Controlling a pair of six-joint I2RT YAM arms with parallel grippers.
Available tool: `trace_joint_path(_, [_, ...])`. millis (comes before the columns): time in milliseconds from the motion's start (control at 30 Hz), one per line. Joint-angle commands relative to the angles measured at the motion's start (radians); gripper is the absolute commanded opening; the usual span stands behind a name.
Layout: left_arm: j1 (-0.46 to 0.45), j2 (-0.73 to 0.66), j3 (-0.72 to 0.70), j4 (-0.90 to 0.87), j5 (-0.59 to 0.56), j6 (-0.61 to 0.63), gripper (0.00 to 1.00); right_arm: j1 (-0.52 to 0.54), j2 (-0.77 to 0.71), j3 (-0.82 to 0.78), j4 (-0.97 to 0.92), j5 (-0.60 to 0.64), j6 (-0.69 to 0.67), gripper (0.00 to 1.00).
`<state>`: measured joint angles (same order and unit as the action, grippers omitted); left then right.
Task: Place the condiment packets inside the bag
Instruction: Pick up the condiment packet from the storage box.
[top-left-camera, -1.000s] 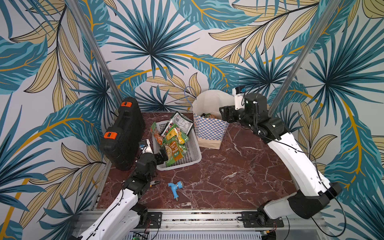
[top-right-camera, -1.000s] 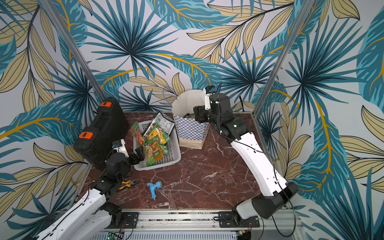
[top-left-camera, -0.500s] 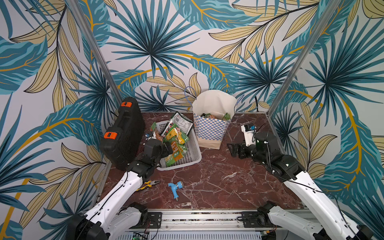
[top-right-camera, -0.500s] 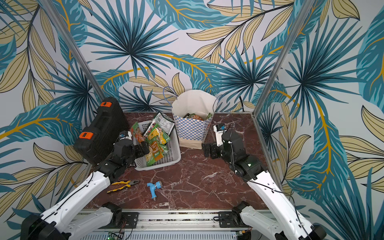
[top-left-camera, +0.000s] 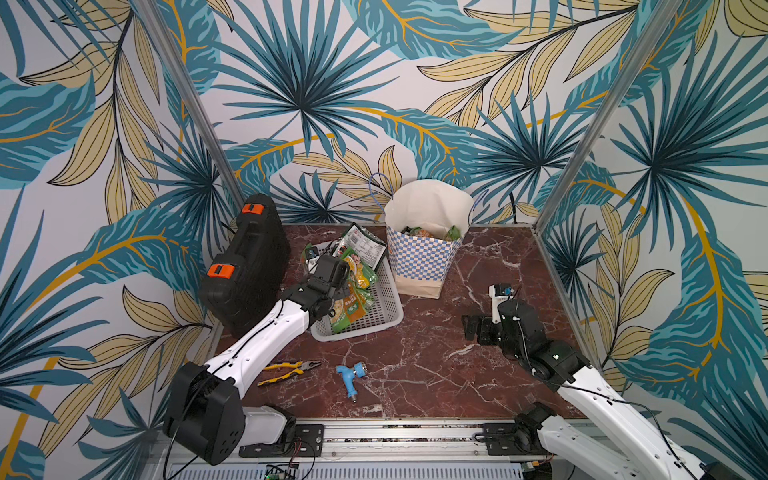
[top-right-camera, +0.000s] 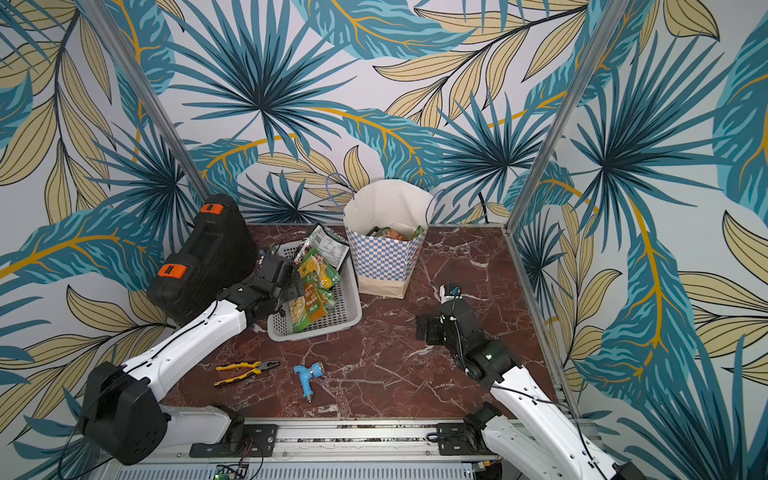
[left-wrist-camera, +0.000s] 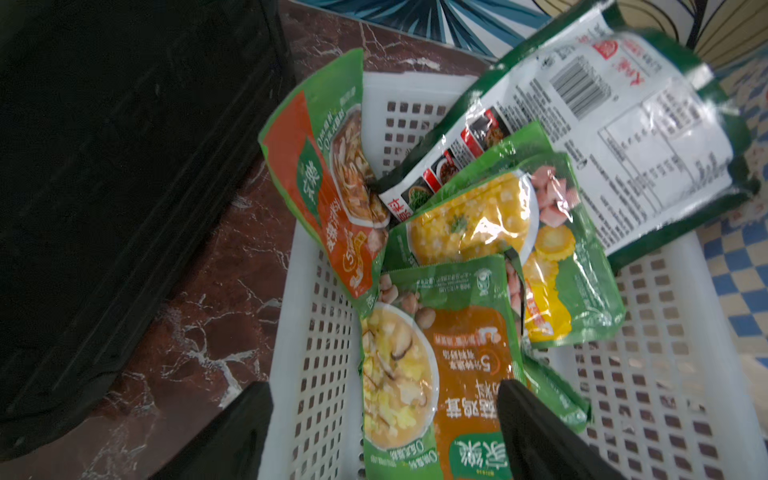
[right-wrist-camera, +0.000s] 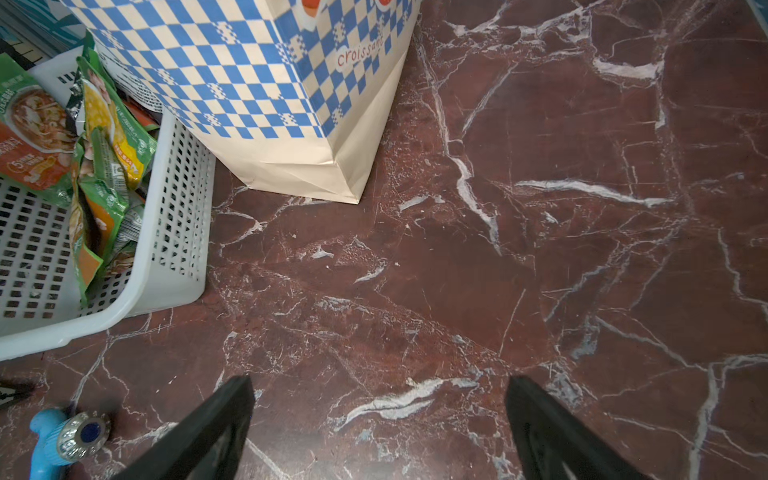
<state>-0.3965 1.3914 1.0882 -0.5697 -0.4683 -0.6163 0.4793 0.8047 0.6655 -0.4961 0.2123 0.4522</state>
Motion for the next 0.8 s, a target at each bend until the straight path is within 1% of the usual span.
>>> trace_joint_path(0, [0.034, 0.074, 0.118, -0.044, -0.050, 0.045, 0.83, 0.002, -0.002, -0.023, 0.063, 0.003, 0.037, 1.00])
trace_joint_path(133, [0.067, 0.164, 0.204, -0.067, -0.067, 0.060, 0.78, 0.002, 0.001, -0.026, 0.064, -0.007, 0.042, 0.99])
trace_joint_path(233, [0.090, 0.209, 0.243, -0.071, -0.070, 0.067, 0.75, 0.002, 0.004, -0.030, 0.067, -0.023, 0.045, 1.00])
trace_joint_path(333, [0.114, 0.243, 0.273, -0.082, -0.060, 0.069, 0.75, 0.002, 0.007, -0.035, 0.069, -0.032, 0.052, 1.00])
trace_joint_path(367, [0.122, 0.249, 0.278, -0.085, -0.058, 0.069, 0.75, 0.002, 0.007, -0.036, 0.068, -0.033, 0.052, 0.99])
trace_joint_path(433, [0.133, 0.255, 0.281, -0.075, -0.048, 0.074, 0.84, 0.002, 0.008, -0.039, 0.070, -0.034, 0.055, 1.00])
trace_joint_path(533, [0.157, 0.258, 0.281, -0.062, -0.029, 0.080, 0.92, 0.001, 0.008, -0.041, 0.071, -0.034, 0.057, 1.00])
trace_joint_path(600, [0.176, 0.263, 0.285, -0.056, -0.011, 0.084, 0.93, 0.002, 0.007, -0.041, 0.073, -0.041, 0.059, 0.99])
trace_joint_path(667, [0.195, 0.274, 0.286, -0.037, 0.027, 0.091, 0.88, 0.002, 0.010, -0.041, 0.074, -0.044, 0.062, 1.00])
trace_joint_path(767, [0.218, 0.310, 0.315, -0.032, 0.073, 0.101, 0.71, 0.002, 0.012, -0.041, 0.082, -0.052, 0.066, 0.99])
